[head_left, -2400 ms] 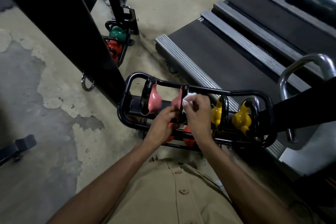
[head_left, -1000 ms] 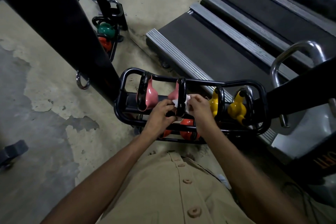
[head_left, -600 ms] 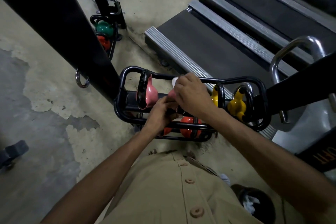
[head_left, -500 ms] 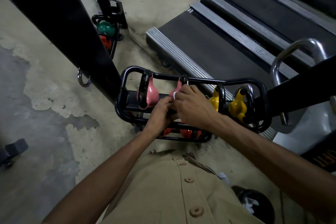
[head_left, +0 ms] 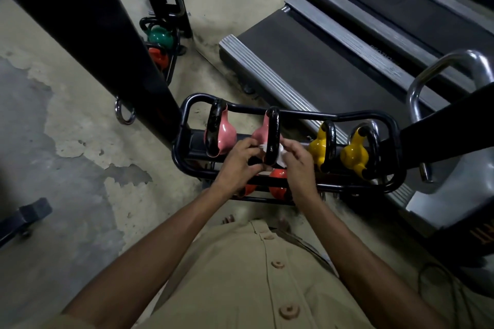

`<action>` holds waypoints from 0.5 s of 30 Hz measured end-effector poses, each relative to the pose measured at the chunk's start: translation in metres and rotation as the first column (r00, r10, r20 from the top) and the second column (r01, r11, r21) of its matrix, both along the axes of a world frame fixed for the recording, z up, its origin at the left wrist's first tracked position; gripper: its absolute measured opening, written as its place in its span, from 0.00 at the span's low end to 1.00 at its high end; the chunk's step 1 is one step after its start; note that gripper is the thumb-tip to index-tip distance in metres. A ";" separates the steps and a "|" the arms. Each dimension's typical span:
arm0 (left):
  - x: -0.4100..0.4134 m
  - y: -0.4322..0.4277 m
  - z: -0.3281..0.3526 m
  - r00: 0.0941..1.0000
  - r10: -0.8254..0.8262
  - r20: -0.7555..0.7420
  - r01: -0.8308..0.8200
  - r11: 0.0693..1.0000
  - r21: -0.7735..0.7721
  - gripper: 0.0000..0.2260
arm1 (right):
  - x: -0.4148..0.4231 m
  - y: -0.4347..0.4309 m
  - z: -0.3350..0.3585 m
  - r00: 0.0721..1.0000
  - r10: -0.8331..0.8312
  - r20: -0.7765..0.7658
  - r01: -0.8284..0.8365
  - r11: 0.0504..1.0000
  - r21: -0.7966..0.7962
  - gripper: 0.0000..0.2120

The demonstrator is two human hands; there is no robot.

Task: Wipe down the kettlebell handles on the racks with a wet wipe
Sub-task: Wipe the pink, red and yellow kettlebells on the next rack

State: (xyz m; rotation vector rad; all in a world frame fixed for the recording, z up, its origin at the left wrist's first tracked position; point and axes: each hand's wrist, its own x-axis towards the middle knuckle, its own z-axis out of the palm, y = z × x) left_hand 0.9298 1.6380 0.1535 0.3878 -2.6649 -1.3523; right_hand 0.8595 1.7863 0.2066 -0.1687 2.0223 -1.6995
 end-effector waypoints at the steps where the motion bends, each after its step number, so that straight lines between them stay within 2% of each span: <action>1: 0.000 -0.001 0.000 1.000 -0.003 -0.002 0.003 1.000 0.000 0.12 | -0.004 -0.002 0.004 0.998 0.018 0.061 -0.015 0.999 -0.044 0.18; 3: -0.001 -0.001 0.000 1.000 -0.010 -0.010 0.010 1.000 -0.002 0.11 | -0.009 -0.001 0.006 0.990 0.043 0.134 -0.032 0.996 -0.081 0.18; 7: 0.000 -0.001 0.001 1.000 -0.007 -0.013 0.008 1.000 0.019 0.14 | 0.005 0.012 -0.009 0.996 -0.022 0.083 0.022 1.000 -0.004 0.09; 8: 0.000 -0.001 0.001 1.000 -0.004 -0.018 0.004 1.000 0.020 0.15 | 0.011 0.013 -0.012 0.999 -0.026 0.019 0.026 1.000 0.013 0.07; 10: -0.001 -0.001 0.001 1.000 0.004 -0.023 -0.004 1.000 -0.015 0.14 | 0.020 0.014 -0.017 0.971 0.041 -0.234 -0.021 0.996 0.088 0.07; 12: -0.002 -0.002 0.002 1.000 0.006 -0.015 -0.006 1.000 -0.020 0.15 | 0.019 0.013 -0.019 0.820 0.197 -0.538 -0.077 0.968 0.238 0.05; 14: -0.001 -0.003 0.004 1.000 -0.017 -0.013 0.018 1.000 0.012 0.15 | 0.011 0.013 -0.023 0.545 0.402 -0.736 -0.100 0.902 0.419 0.02; 15: -0.001 -0.005 0.004 0.999 -0.046 -0.026 0.046 0.999 0.016 0.16 | 0.006 0.014 -0.024 0.389 0.504 -0.771 -0.099 0.855 0.509 0.01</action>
